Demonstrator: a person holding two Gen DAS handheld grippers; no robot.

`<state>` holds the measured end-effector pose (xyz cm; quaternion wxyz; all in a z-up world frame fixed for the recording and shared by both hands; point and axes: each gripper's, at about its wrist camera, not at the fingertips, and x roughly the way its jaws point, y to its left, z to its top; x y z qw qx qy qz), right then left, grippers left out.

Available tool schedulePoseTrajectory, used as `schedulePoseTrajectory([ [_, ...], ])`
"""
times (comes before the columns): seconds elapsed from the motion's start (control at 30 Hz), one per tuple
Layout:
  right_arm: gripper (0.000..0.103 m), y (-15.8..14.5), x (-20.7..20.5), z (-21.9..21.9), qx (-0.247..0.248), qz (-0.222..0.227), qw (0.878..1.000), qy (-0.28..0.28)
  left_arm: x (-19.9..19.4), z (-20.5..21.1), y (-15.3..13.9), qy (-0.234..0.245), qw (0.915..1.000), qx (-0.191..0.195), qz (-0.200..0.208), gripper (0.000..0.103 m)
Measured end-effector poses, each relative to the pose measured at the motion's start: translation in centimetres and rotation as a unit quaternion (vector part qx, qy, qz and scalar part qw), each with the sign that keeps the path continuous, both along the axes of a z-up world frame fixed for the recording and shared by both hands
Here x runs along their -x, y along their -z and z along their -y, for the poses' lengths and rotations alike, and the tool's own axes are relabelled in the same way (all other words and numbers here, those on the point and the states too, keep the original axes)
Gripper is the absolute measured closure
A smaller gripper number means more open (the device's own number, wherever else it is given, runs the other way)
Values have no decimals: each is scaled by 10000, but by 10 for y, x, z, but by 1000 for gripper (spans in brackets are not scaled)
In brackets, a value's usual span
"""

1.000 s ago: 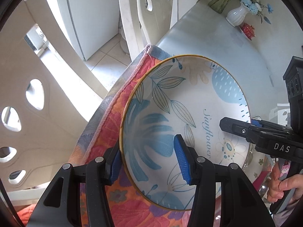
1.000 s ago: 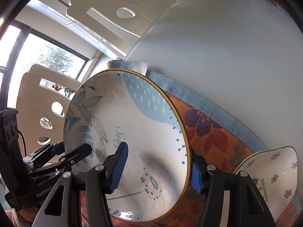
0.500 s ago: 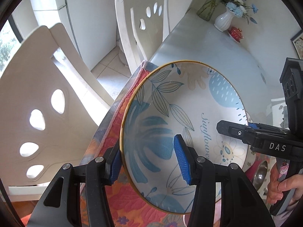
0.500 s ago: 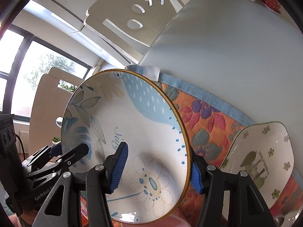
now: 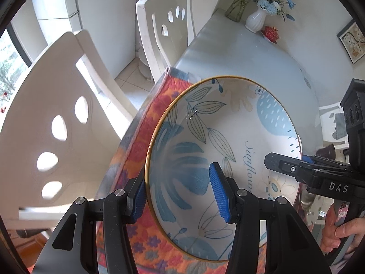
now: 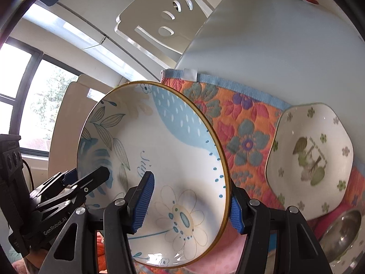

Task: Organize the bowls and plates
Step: 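Lift the Sunflower plate with both tools and carry it across the quilt, then lower the Sunflower plate onto the quilt and open both tools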

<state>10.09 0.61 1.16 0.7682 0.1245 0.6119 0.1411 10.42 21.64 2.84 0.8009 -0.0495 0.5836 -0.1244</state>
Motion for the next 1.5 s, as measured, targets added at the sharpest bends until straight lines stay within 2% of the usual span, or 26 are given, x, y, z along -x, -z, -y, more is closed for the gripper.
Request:
schedulePoseTrajectory([
  [0.37,45,11,68,-11,-358,-105,9989,-291,67,-25,-5,-459,9989,-32,-21,56],
  [0.5,45,24,90,-24,-401,-189,9980,-453,92,-38,2,-679,9976,-111,-76,56],
  [0.77,45,45,127,-45,-447,-375,9957,-719,128,-64,18,-865,9961,-33,-191,56],
  [0.93,45,58,145,-53,-491,-492,9947,-751,146,-72,30,-856,9958,-97,-319,56],
  [1.1,45,72,159,-57,-445,-588,9940,-812,164,-78,49,-858,9946,-2,-592,56],
  [1.23,45,83,171,-60,-274,-555,9947,-821,175,-78,63,-788,9940,14,-764,56],
  [1.5,45,110,193,-53,-358,-796,9942,-635,185,-71,80,-511,9935,-57,-1012,56],
])
